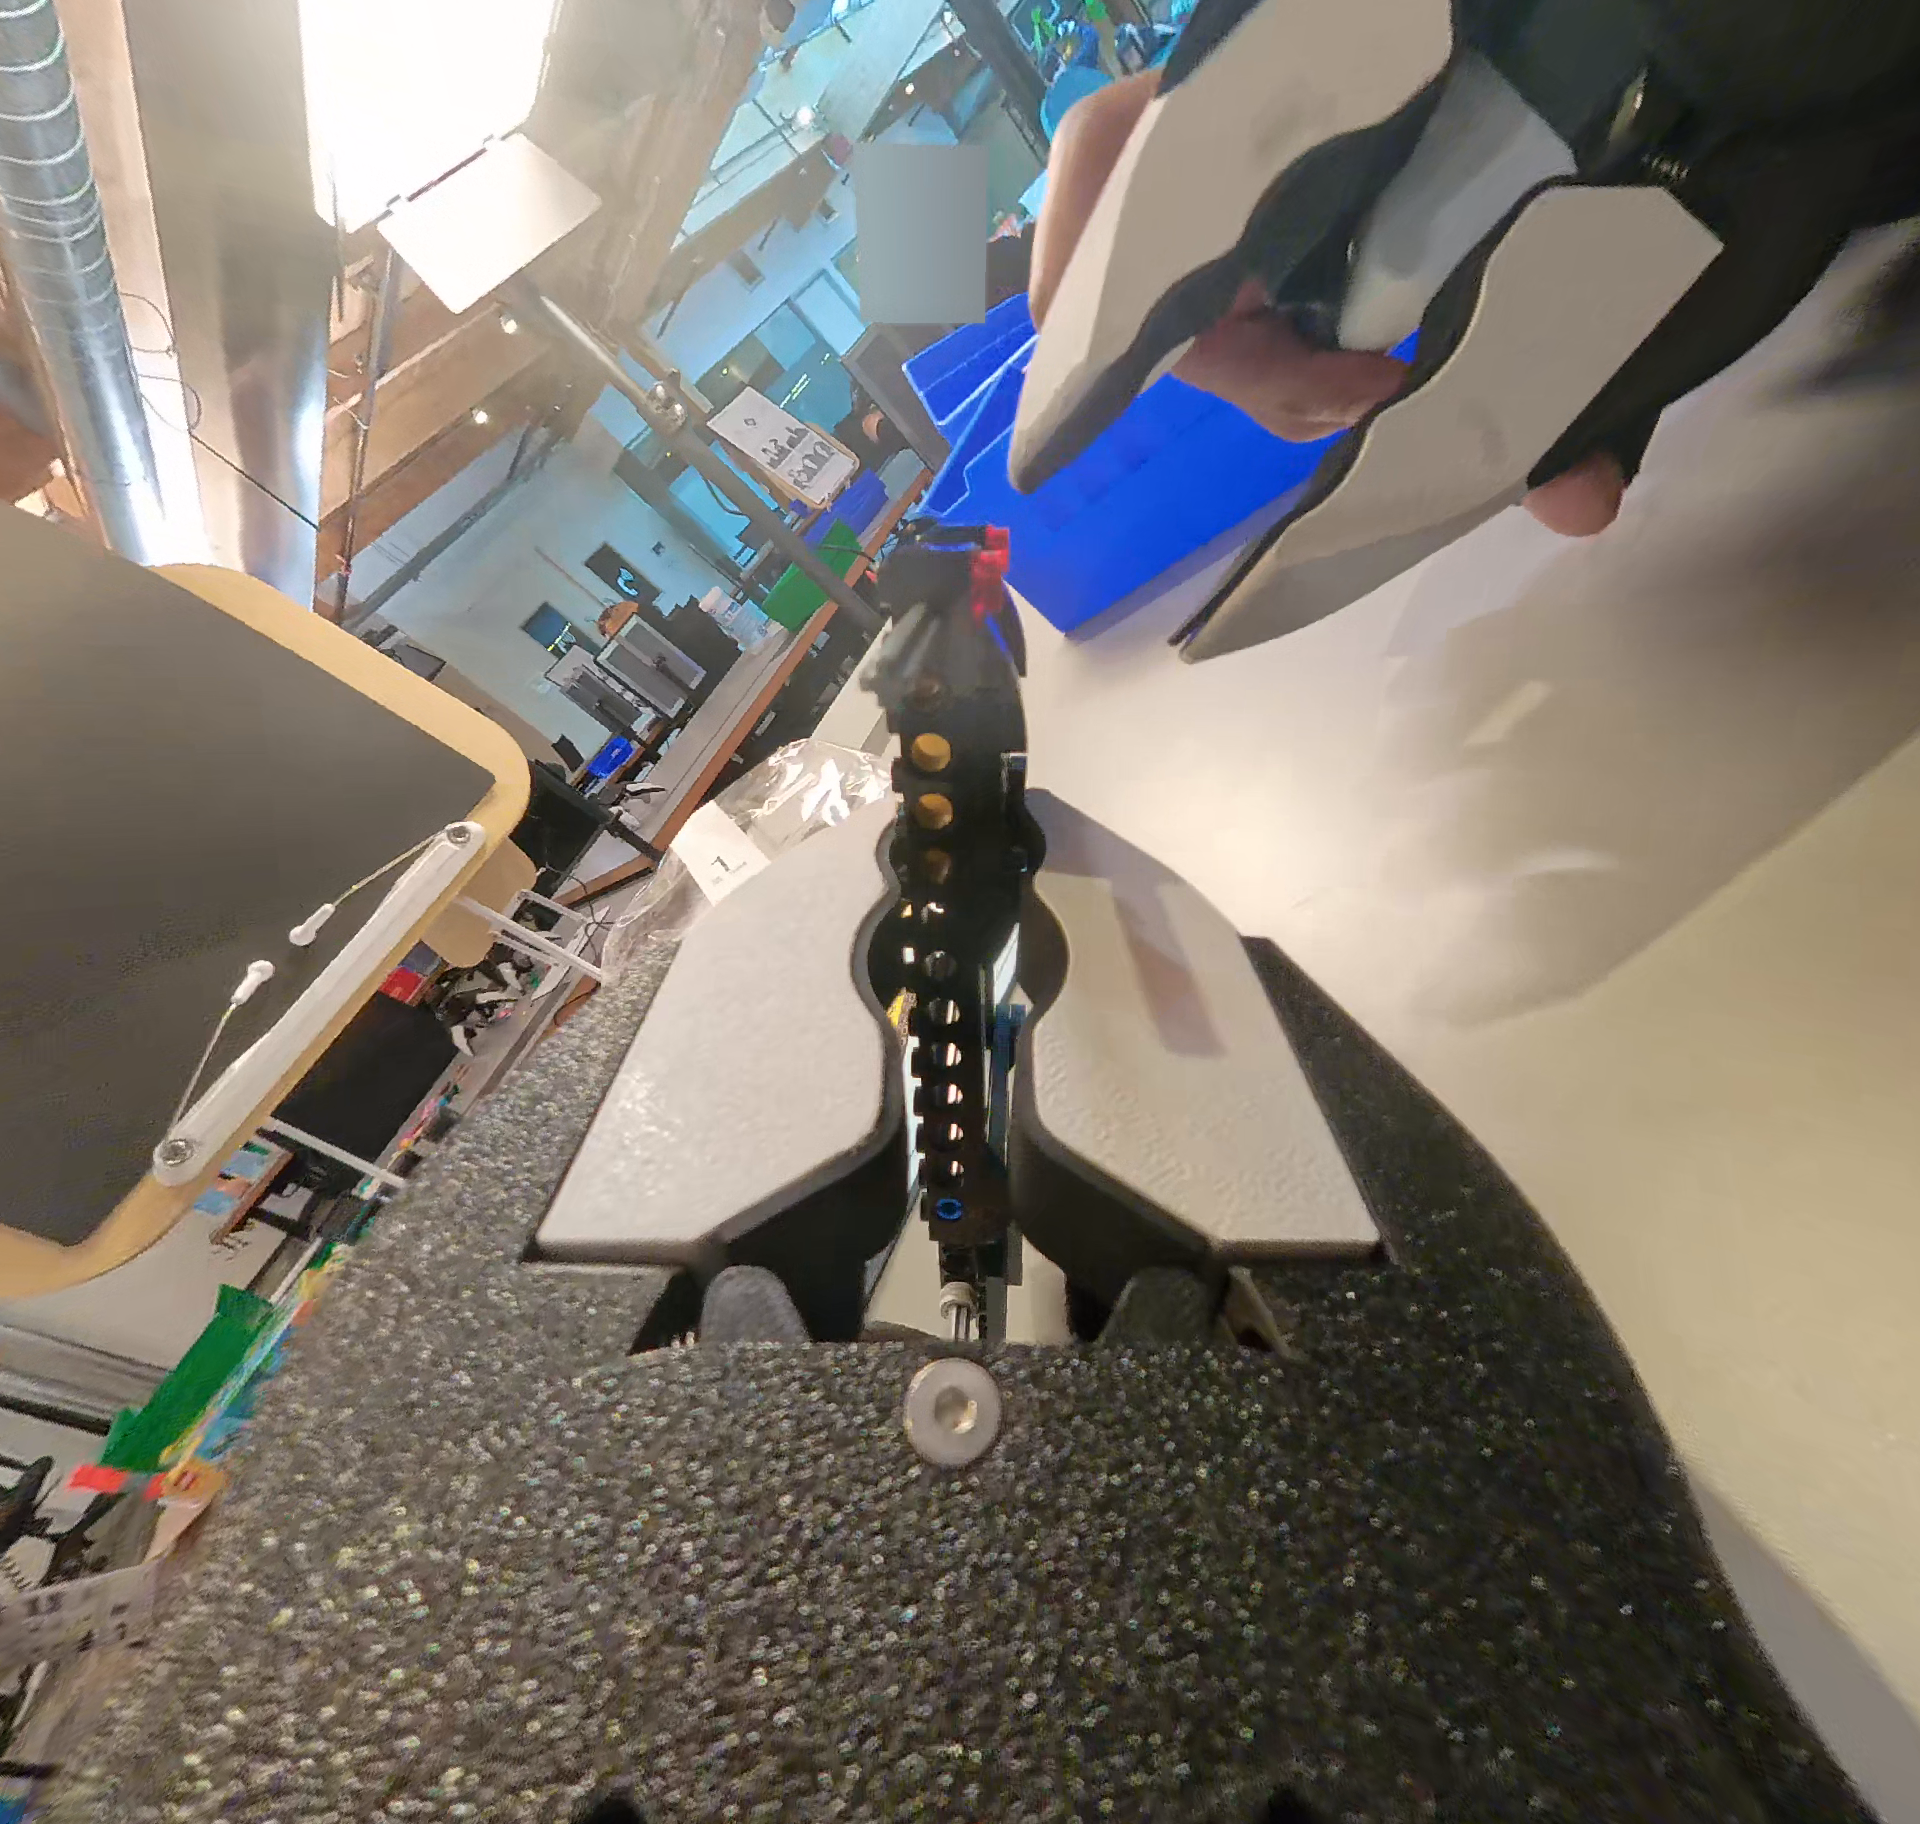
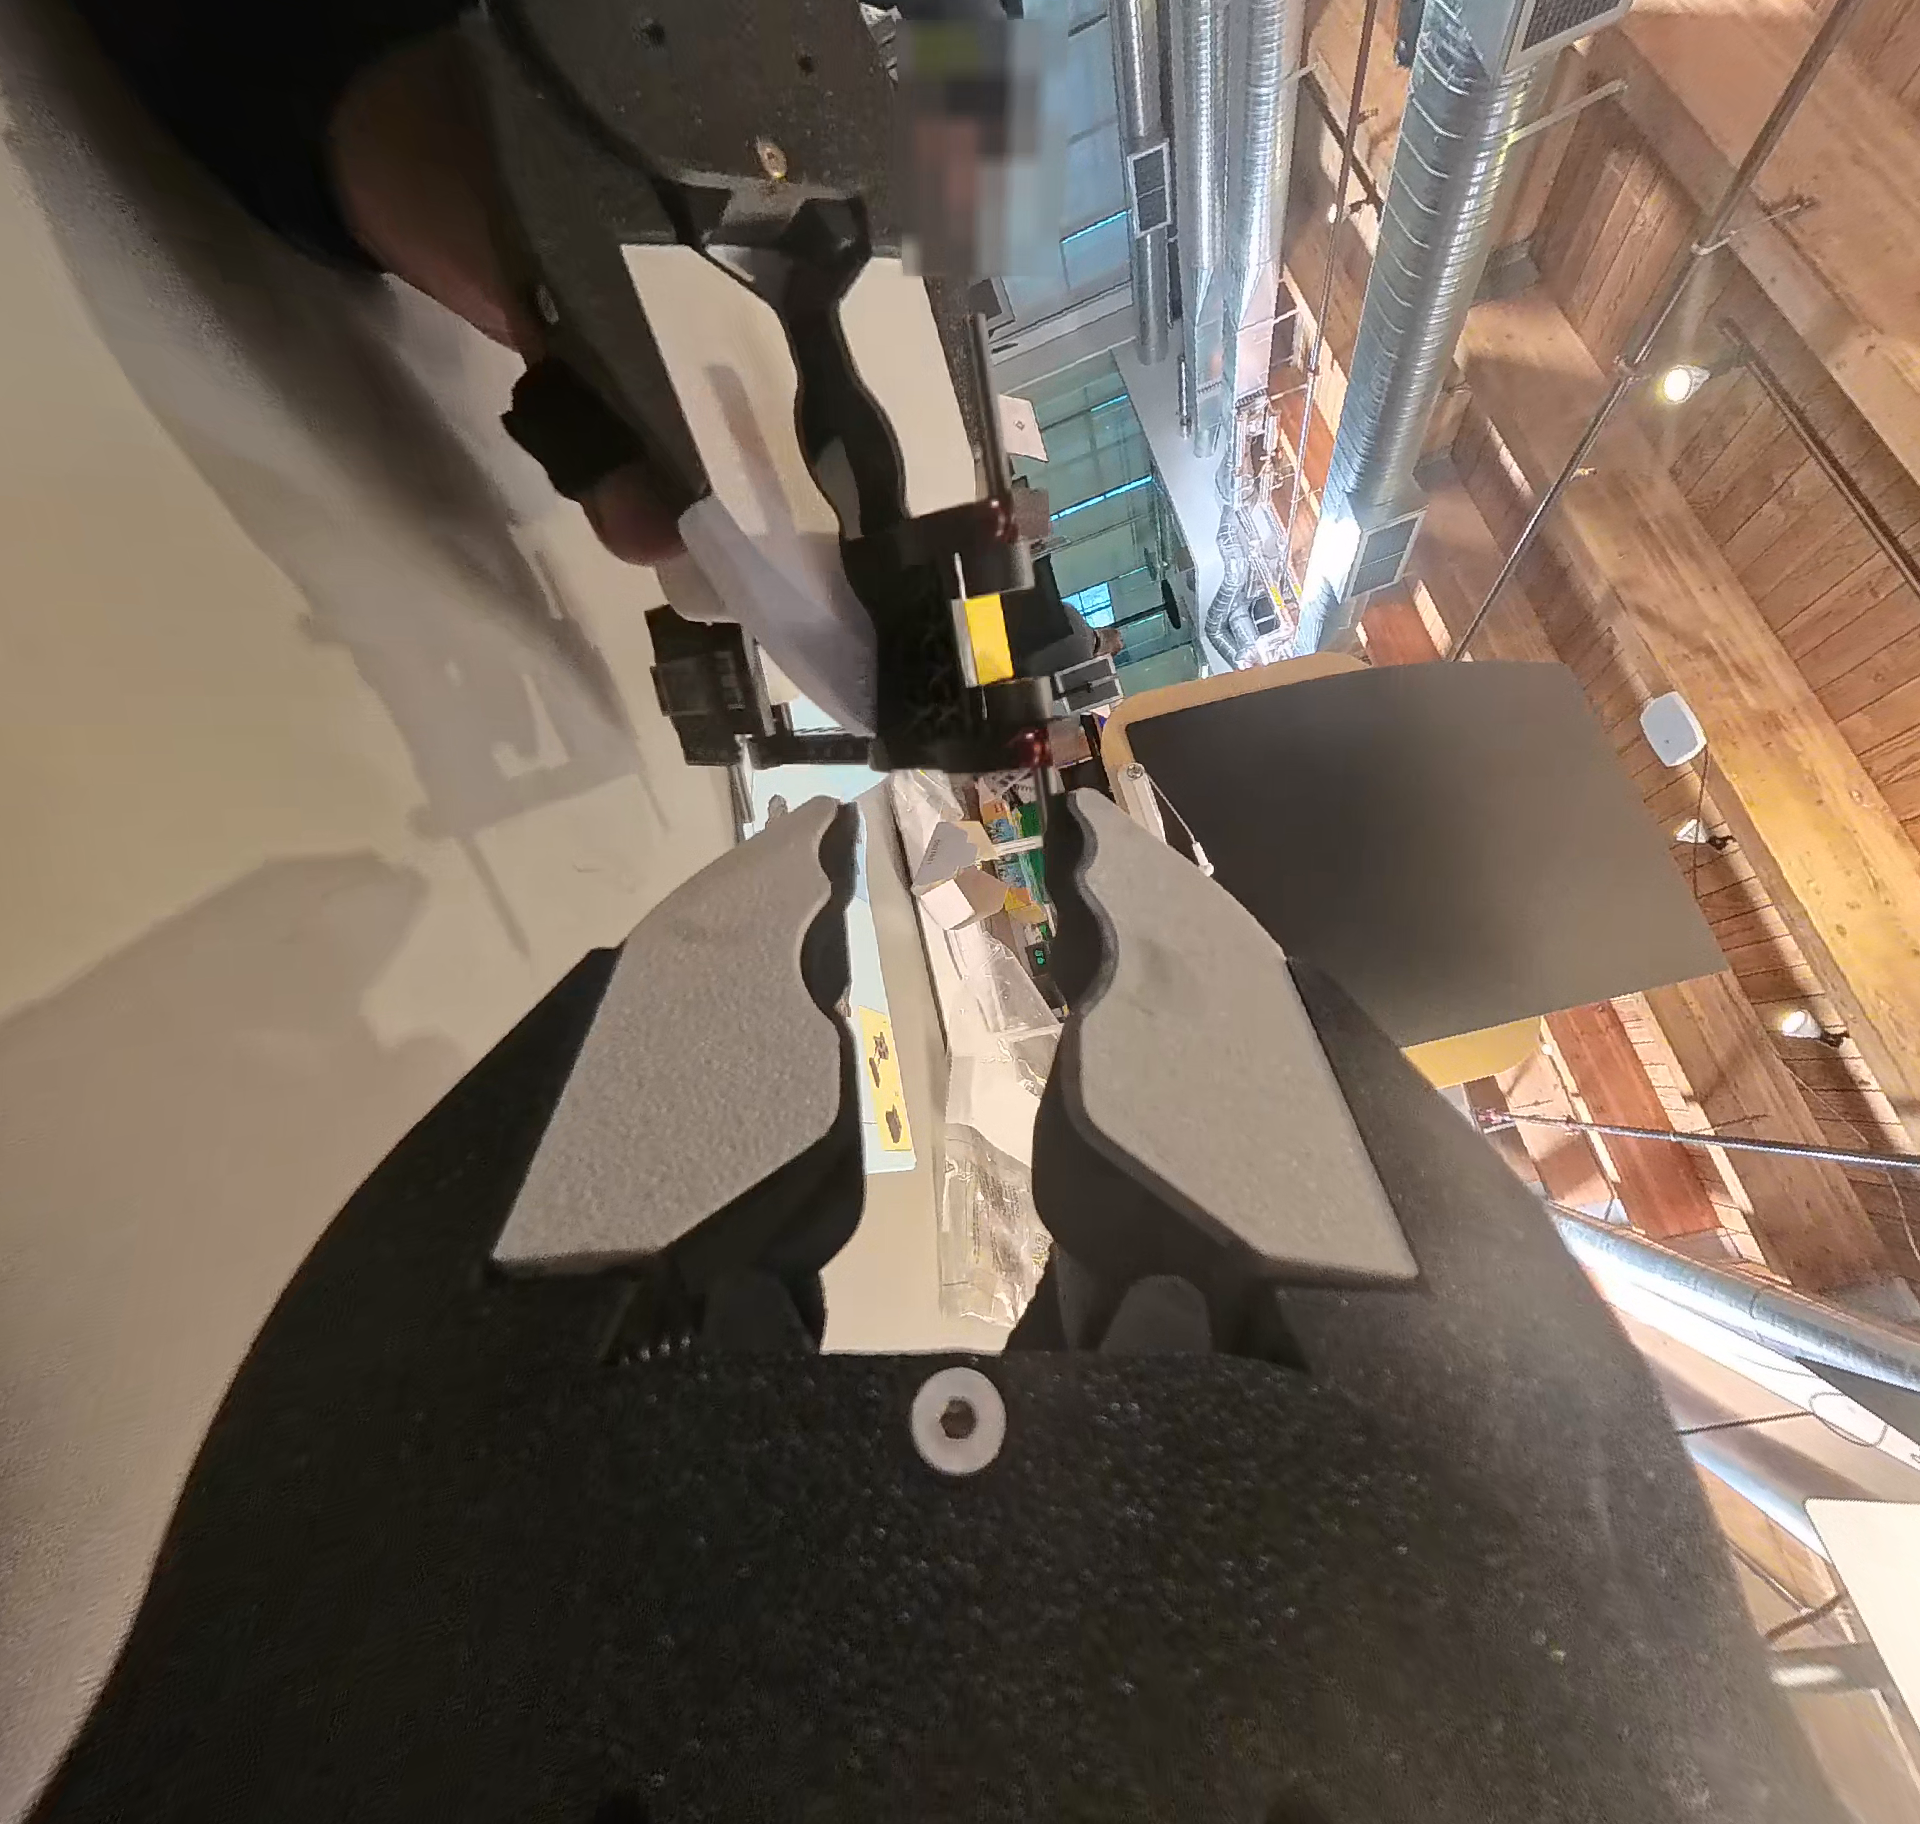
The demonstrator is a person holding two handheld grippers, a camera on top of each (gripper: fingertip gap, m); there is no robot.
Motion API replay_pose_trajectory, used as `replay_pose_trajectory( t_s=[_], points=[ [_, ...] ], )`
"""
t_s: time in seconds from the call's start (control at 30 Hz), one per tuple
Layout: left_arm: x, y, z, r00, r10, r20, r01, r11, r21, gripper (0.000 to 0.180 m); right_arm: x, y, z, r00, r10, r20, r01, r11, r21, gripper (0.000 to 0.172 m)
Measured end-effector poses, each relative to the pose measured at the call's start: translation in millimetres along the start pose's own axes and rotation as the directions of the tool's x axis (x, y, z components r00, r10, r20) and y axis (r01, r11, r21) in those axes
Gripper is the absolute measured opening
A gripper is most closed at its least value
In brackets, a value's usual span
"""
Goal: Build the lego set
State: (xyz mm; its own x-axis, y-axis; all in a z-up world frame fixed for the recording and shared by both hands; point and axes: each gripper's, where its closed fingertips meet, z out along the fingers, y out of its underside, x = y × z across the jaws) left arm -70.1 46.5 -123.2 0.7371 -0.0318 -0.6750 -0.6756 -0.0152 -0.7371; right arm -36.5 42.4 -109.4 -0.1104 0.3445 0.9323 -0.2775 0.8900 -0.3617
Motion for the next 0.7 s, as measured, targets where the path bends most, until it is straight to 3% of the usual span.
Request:
replay_pose_trajectory(
  t_s=[0.3,0.5,0.7],
  points=[
    [4,-2,2,0.999,0.018,-0.026,-0.018,1.000,-0.012,0.016,4,-5,1,1.000,0.013,-0.004,-0.013,1.000,0.013,0.037],
    [11,3,6,0.980,0.190,-0.052,-0.194,0.976,-0.099,0.016,1,-8,2,1.000,-0.002,0.015,0.002,1.000,0.004,0.040],
    [20,3,8,0.924,0.368,-0.102,-0.381,0.909,-0.168,0.016,-17,0,6,0.994,-0.020,0.110,0.026,0.998,-0.051,0.044]
  ],
)
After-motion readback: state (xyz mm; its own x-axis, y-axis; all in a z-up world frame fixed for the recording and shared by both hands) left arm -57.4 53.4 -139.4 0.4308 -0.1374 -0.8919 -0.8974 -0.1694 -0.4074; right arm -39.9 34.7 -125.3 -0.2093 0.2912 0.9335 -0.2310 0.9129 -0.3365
